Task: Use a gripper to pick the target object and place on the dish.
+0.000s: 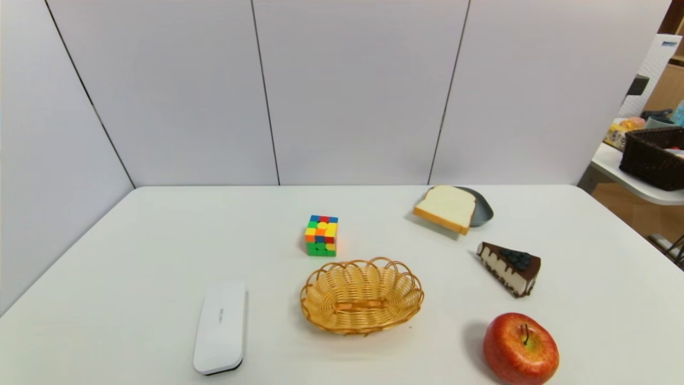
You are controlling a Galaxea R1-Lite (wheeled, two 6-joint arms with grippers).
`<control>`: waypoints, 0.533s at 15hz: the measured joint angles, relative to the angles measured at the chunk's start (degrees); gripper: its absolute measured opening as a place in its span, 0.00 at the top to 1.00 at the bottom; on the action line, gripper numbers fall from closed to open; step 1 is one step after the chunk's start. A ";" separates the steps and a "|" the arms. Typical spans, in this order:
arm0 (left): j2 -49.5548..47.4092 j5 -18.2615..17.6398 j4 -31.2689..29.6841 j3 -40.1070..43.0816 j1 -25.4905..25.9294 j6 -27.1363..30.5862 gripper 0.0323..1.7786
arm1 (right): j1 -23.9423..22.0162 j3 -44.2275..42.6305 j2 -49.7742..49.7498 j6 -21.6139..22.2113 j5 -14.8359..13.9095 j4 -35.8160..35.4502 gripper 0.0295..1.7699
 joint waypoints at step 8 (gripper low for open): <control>0.00 0.00 0.00 0.00 0.00 -0.02 0.05 | -0.20 13.04 -11.63 1.99 3.47 -2.29 0.04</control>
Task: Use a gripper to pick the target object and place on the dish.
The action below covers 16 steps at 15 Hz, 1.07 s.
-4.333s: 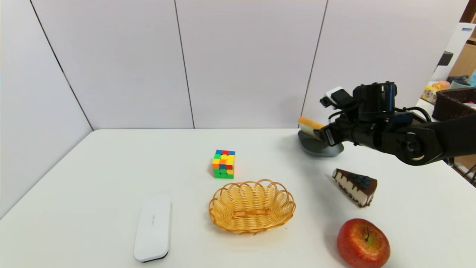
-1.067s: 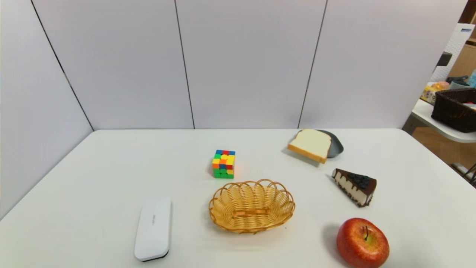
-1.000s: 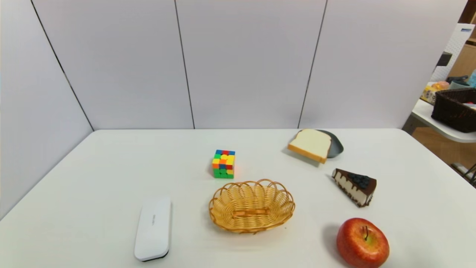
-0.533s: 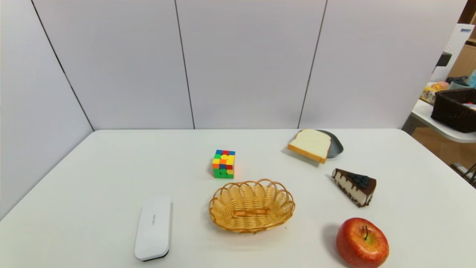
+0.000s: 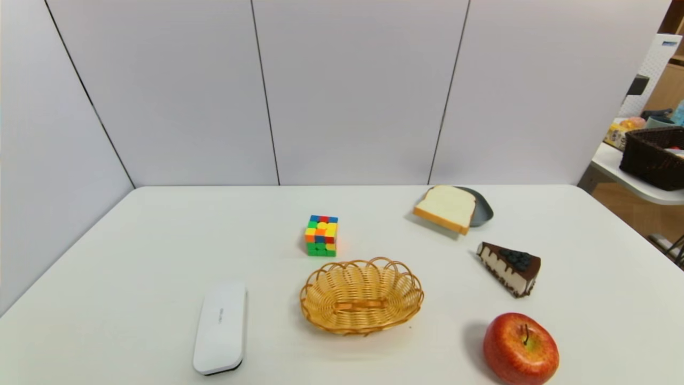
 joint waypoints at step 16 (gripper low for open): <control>0.00 0.00 0.00 0.00 0.00 0.02 0.05 | 0.00 3.12 -1.30 11.34 2.88 -0.55 0.03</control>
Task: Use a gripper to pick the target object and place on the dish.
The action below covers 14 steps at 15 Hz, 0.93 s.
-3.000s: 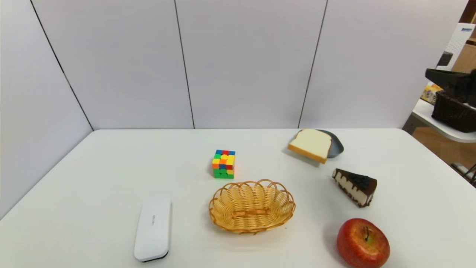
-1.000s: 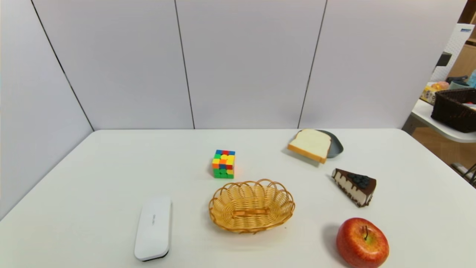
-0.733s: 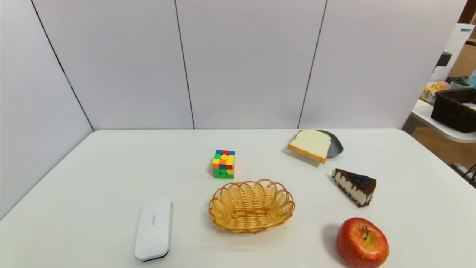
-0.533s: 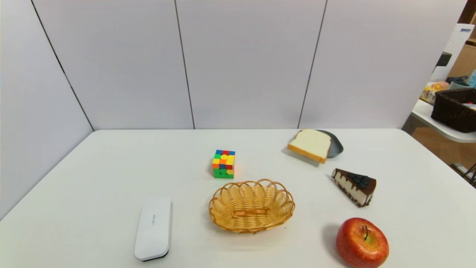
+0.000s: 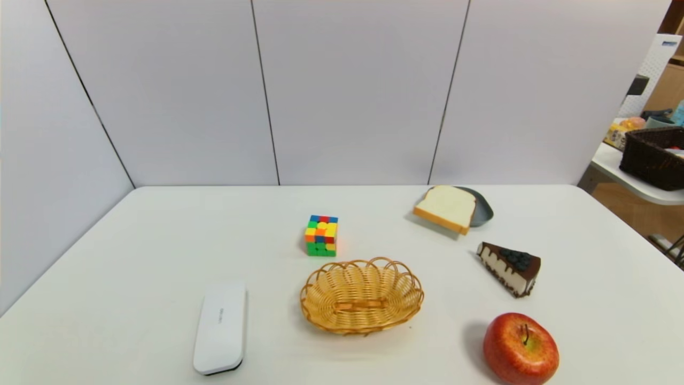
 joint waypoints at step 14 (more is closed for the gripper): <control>0.00 0.00 0.00 0.00 0.00 -0.02 0.05 | 0.00 0.10 0.00 0.10 0.00 -0.07 0.03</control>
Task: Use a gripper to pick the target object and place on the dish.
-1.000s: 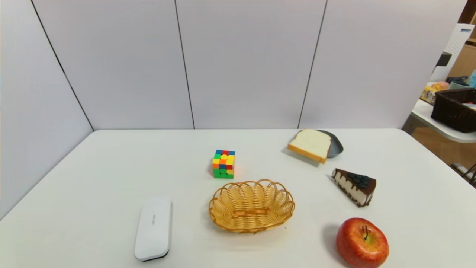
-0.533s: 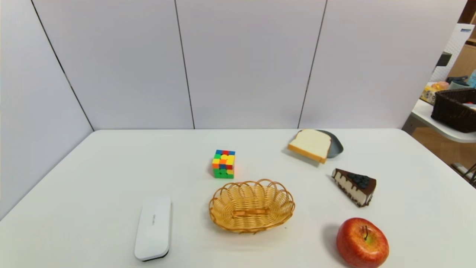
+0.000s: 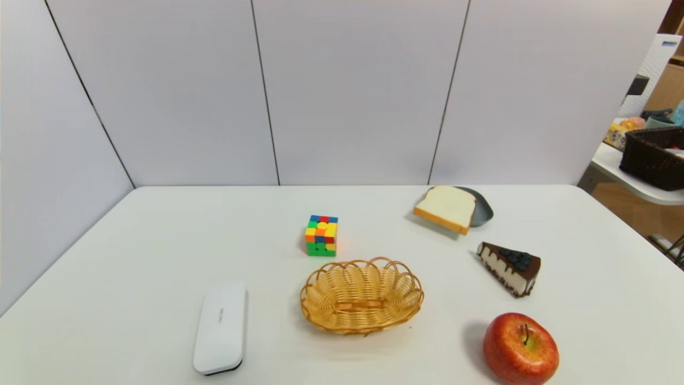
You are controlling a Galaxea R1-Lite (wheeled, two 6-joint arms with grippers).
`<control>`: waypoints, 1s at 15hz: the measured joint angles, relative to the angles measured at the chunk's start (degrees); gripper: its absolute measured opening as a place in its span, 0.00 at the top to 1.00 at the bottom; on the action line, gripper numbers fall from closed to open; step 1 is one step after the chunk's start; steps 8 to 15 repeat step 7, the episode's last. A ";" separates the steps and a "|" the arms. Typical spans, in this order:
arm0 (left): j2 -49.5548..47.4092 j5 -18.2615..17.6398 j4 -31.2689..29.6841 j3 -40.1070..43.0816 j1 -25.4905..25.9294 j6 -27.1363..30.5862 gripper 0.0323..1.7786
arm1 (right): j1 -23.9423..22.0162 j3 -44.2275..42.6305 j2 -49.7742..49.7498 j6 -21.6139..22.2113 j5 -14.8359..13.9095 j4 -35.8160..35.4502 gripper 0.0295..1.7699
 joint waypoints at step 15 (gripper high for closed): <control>0.00 -0.02 0.00 0.00 0.00 0.02 0.05 | 0.00 -0.10 0.00 0.37 -0.09 0.10 0.03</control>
